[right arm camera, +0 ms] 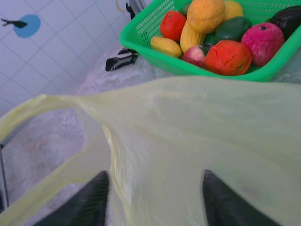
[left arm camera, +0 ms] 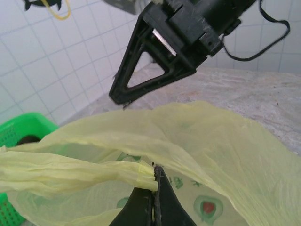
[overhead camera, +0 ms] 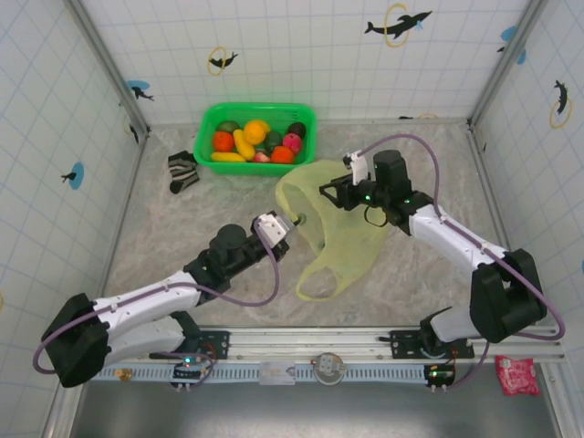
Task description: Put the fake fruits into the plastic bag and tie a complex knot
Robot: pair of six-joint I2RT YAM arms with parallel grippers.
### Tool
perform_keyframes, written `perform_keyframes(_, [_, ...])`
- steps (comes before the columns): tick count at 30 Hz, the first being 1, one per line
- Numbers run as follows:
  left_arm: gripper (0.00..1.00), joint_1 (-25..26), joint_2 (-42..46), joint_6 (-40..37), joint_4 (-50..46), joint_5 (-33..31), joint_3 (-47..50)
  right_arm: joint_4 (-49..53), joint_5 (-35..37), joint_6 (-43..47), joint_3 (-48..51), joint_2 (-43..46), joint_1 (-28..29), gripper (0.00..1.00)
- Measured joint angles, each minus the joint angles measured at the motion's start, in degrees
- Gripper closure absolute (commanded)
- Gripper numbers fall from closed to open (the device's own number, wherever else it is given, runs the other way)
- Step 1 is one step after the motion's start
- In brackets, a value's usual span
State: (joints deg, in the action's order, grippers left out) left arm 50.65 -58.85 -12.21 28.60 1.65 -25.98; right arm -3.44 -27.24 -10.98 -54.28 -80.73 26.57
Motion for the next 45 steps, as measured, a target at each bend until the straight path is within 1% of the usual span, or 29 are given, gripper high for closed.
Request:
perform_keyframes(2, [1.0, 0.0, 1.2, 3.4, -1.7, -2.8, 0.6, -0.7, 0.4, -1.1, -0.8, -0.4, -0.3, 0.39])
perform_keyframes(5, [1.0, 0.0, 1.4, 9.2, -4.6, -7.7, 1.1, -1.2, 2.8, -4.1, -5.7, -4.3, -1.1, 0.44])
perform_keyframes(8, [1.0, 0.0, 0.5, 14.8, -7.0, -12.3, 1.1, 0.0, 6.5, -7.8, -14.5, -11.8, -2.1, 0.44])
perform_keyframes(9, [1.0, 0.0, -0.1, 16.7, -7.7, -14.0, 1.1, 0.7, 7.3, -9.5, -18.8, -15.7, -2.6, 0.44])
perform_keyframes(12, [1.0, -0.1, -1.8, 20.4, -8.9, -17.6, 1.3, 1.9, 7.4, -13.9, -29.8, -26.6, -4.2, 0.41])
perform_keyframes(15, [1.0, -0.7, -2.7, 23.2, -9.0, -19.1, 1.9, 4.2, 5.8, -17.8, -40.1, -37.9, -5.3, 0.39])
perform_keyframes(18, [1.0, -1.4, -3.2, 24.7, -9.1, -20.0, 2.0, 7.1, 4.9, -20.6, -47.8, -47.3, -5.7, 0.39])
perform_keyframes(21, [1.0, -1.6, -3.4, 25.6, -9.5, -20.8, 2.0, 9.3, 4.2, -22.7, -53.0, -53.9, -5.5, 0.43])
perform_keyframes(23, [1.0, -1.9, -3.4, 26.5, -9.8, -21.4, 2.0, 9.6, 2.8, -24.2, -54.8, -56.6, -5.3, 0.51])
perform_keyframes(27, [1.0, -3.5, -3.4, 28.6, -10.3, -21.9, 1.9, 9.4, 1.5, -26.9, -56.8, -57.6, -4.8, 0.82])
perform_keyframes(29, [1.0, -4.4, -3.4, 29.4, -10.5, -22.0, 1.9, 9.4, 1.7, -29.0, -57.0, -57.6, -4.7, 0.93])
perform_keyframes(31, [1.0, -5.5, -3.4, 30.4, -10.6, -22.1, 1.9, 8.0, 1.5, -29.5, -56.9, -57.5, -5.0, 0.95])
perform_keyframes(34, [1.0, -6.5, -2.8, 31.0, -10.6, -22.3, 1.9, 5.6, 2.0, -31.4, -53.0, -55.7, -5.4, 0.97])
perform_keyframes(36, [1.0, -6.6, -1.9, 31.4, -10.6, -22.6, 1.9, 4.4, 3.3, -32.6, -47.8, -52.4, -5.9, 1.0])
perform_keyframes(40, [1.0, -6.9, -0.2, 31.8, -10.6, -23.9, 1.9, 1.9, 5.4, -34.2, -37.2, -45.4, -8.2, 1.0])
perform_keyframes(45, [1.0, -8.5, 1.7, 32.7, -10.6, -26.5, 1.9, -1.1, 9.0, -35.7, -23.0, -34.4, -13.4, 1.0])
